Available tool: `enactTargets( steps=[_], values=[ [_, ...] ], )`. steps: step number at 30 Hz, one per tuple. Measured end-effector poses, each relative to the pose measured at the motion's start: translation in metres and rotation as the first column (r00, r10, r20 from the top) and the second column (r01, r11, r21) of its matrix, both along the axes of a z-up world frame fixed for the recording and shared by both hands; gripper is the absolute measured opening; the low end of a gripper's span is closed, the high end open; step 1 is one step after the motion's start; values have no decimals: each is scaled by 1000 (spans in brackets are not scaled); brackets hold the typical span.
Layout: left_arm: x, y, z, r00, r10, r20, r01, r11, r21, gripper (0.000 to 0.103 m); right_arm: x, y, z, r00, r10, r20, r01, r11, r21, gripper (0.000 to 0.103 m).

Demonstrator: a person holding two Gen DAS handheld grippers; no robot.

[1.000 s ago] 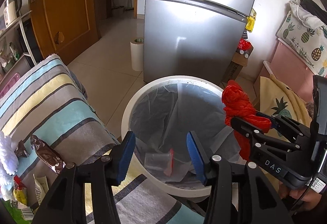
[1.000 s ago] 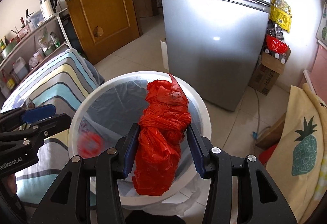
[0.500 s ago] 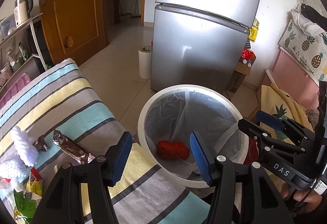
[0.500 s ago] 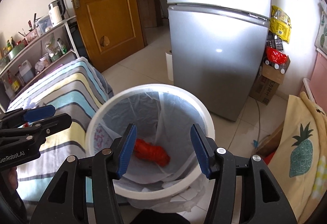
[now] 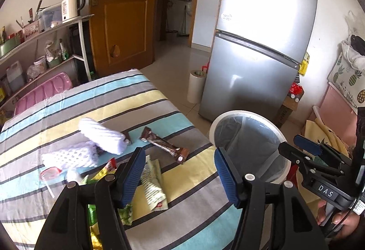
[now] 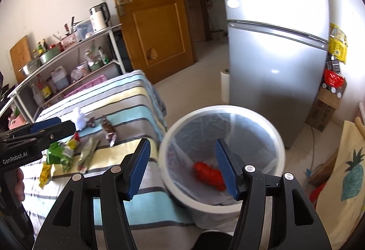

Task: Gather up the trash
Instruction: 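Open the right gripper to drop the red bag into the bin, then grasp the gold snack wrapper with the left gripper while the right grasps the beige wrapper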

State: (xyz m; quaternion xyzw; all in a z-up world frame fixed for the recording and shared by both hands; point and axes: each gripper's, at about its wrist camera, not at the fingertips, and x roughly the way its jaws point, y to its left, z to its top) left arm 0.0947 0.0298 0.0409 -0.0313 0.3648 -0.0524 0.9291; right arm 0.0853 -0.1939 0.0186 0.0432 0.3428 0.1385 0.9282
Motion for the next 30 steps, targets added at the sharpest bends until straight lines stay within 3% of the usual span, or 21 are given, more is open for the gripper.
enactTargets(
  steps=[8,15,22,30],
  values=[
    [-46,63,-3,988,156,3,-156,987,34,63,-10,51,-6,992,123,-13,-122,992,44,61],
    [-77,114,-15,965,262,-26,-262,965,3,69,-12,95,-17,974,223,-46,-220,973,65,62],
    [-89,134,-37,954,286,-86,-291,956,-41,69,-9,130,-30,952,293,-84,-291,956,42,63],
    [-71,128,-60,953,254,-167,-271,959,-88,69,10,149,-42,951,280,-131,-280,960,19,63]
  ],
)
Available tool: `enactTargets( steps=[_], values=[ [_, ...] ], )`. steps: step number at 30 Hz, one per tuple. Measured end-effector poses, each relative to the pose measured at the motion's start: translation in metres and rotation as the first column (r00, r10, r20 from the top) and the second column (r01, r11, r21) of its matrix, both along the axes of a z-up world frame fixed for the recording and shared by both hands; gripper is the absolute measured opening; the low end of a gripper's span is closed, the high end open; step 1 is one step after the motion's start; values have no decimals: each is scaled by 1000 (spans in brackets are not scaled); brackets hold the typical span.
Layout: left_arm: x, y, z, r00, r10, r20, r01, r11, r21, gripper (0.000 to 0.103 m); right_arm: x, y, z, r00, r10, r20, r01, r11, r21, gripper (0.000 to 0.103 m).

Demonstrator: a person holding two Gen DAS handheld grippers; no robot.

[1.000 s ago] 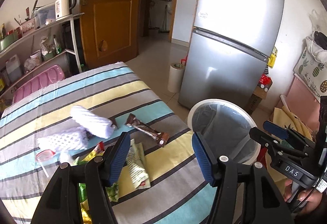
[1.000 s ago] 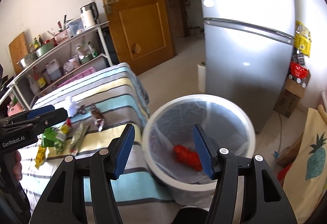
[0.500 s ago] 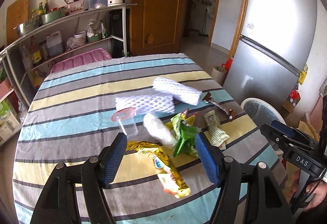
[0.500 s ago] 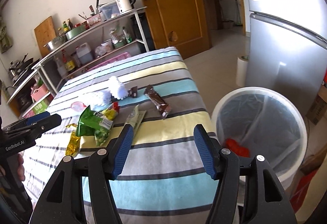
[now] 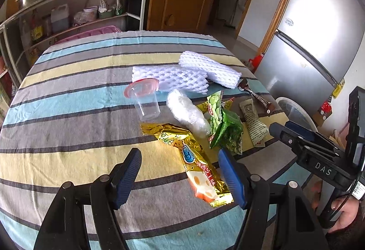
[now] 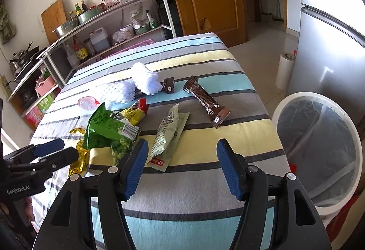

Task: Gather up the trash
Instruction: 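Grasp the gold snack wrapper with the left gripper while the right grasps the beige wrapper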

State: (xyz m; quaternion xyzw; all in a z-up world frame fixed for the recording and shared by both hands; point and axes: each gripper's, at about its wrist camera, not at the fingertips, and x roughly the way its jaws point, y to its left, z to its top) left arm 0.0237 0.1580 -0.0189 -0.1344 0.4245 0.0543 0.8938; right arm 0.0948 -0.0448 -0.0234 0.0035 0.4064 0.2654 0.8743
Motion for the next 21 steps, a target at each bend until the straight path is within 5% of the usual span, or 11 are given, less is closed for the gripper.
enactTargets(
  steps=[21],
  values=[
    [14,10,-18,996,37,-77,-33,998,55,65,27,24,-13,997,8,-81,-14,998,-63,63]
  ],
)
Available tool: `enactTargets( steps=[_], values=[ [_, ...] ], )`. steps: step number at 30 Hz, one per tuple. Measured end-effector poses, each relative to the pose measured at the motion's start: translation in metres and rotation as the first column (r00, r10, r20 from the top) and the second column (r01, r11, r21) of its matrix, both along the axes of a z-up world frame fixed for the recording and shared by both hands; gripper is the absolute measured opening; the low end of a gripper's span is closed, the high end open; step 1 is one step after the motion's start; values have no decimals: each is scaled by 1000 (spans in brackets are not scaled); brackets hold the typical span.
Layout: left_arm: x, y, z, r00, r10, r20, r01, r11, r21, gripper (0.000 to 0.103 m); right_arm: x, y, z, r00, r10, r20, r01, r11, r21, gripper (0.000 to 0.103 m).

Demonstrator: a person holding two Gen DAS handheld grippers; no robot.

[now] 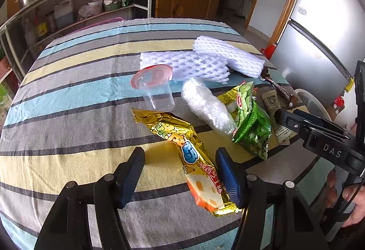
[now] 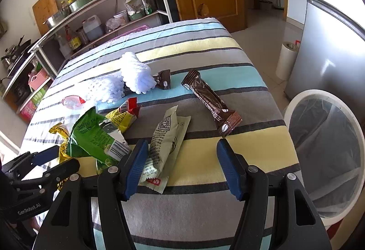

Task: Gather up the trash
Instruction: 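Grasp the gold snack wrapper with the left gripper while the right grasps the beige wrapper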

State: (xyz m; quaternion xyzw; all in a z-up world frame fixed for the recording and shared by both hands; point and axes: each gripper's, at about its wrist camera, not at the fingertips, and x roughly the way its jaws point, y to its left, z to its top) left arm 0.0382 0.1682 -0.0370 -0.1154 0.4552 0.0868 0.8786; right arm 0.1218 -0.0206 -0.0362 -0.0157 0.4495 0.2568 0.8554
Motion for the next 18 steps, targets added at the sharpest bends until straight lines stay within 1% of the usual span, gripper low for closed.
enactTargets(
  steps=[4,5,6,7,8,10,11,13,14,16,18],
  values=[
    [-1,4,0,1000,-1,3,1,1000,-13,65,-3,6,-1,1000,22,5,-22,1000,-7,63],
    [-2,4,1,1000,-1,3,1,1000,-15,65,-3,7,-1,1000,24,6,-24,1000,-9,61],
    [-2,4,1,1000,0,6,0,1000,-19,64,-4,6,-1,1000,20,9,-20,1000,-13,58],
    [-2,5,1,1000,3,10,-3,1000,-21,62,-4,7,-1,1000,17,13,-16,1000,-17,50],
    [-4,6,1,1000,7,11,-7,1000,-18,60,-5,7,-1,1000,17,14,-17,1000,-18,46],
    [-6,7,1,1000,7,14,-7,1000,-7,47,-6,7,0,1000,19,17,-19,1000,-20,43],
    [-6,8,1,1000,6,16,-6,1000,-6,44,-6,7,0,1000,20,19,-20,1000,-19,39],
    [-8,10,2,1000,11,16,-11,1000,0,33,-7,6,0,1000,16,22,-15,1000,-21,33],
    [-8,10,2,1000,11,18,-11,1000,1,31,-7,6,1,1000,15,22,-15,1000,-19,31],
    [-9,11,2,1000,11,21,-11,1000,-4,24,-8,5,1,1000,14,22,-14,1000,-15,30],
    [-10,12,2,1000,11,25,-11,1000,-5,22,-7,5,1,1000,12,21,-11,1000,-12,29]
  ],
)
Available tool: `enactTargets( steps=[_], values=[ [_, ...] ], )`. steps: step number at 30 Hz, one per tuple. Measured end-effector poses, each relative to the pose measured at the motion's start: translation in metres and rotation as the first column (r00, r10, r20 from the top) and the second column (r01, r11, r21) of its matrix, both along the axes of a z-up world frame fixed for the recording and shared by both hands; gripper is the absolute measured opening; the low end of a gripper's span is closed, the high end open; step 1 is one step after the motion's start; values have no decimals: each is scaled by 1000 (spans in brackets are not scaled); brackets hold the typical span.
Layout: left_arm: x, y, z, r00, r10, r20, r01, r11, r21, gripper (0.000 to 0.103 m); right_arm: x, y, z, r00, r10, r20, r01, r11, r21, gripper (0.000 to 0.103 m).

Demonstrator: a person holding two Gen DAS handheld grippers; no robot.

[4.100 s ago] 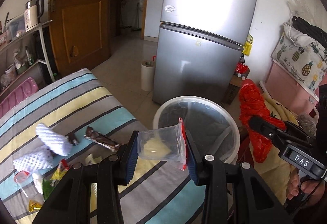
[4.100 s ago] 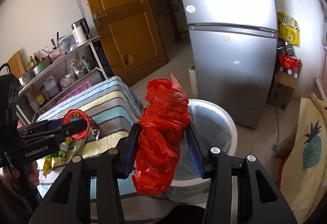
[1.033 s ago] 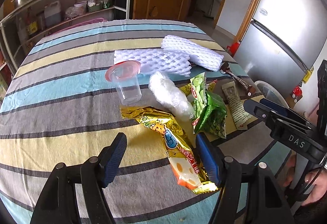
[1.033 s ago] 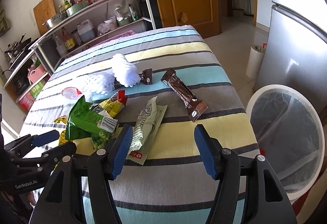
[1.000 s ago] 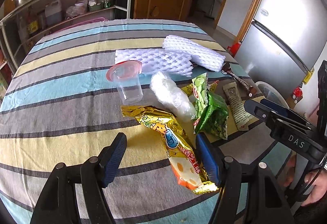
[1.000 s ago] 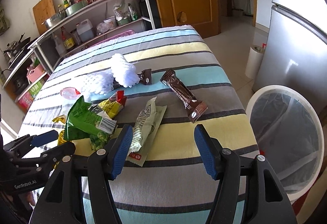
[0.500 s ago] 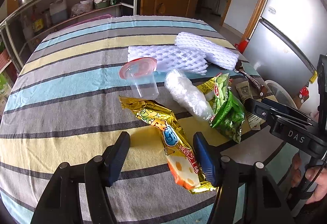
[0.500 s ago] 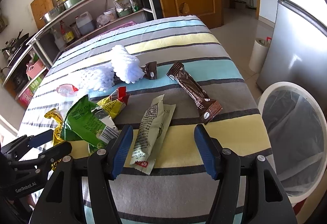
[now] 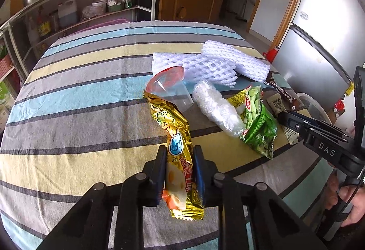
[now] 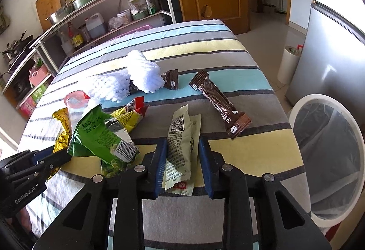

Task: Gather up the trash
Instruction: 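Grasp the gold snack wrapper with the left gripper while the right grasps the beige wrapper, then carry both wrappers in the left and right grippers over the trash bin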

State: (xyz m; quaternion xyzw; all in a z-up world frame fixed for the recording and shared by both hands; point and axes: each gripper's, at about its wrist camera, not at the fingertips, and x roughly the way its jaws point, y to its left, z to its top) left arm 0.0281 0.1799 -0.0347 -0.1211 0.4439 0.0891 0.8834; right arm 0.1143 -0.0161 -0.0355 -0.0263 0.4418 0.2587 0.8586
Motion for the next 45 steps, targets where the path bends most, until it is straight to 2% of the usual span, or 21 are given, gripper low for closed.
enactTargets(
  steps=[5,13,26,37,45],
  values=[
    [-2,0,3,1000,-3,20,3,1000,-4,19,-1,-1,1,1000,-2,3,2,1000,12,22],
    [-6,-4,15,999,-14,49,14,1000,4,19,-8,-6,4,1000,-1,17,1,999,34,19],
    [-4,-24,35,993,-71,90,69,997,24,19,-23,-26,23,997,-24,72,19,997,73,18],
    [14,-59,59,974,-175,143,168,984,58,19,-34,-56,46,989,-79,124,67,993,98,18],
    [36,-99,70,945,-281,168,272,959,74,19,-36,-92,57,977,-155,149,139,984,112,18]
  ],
)
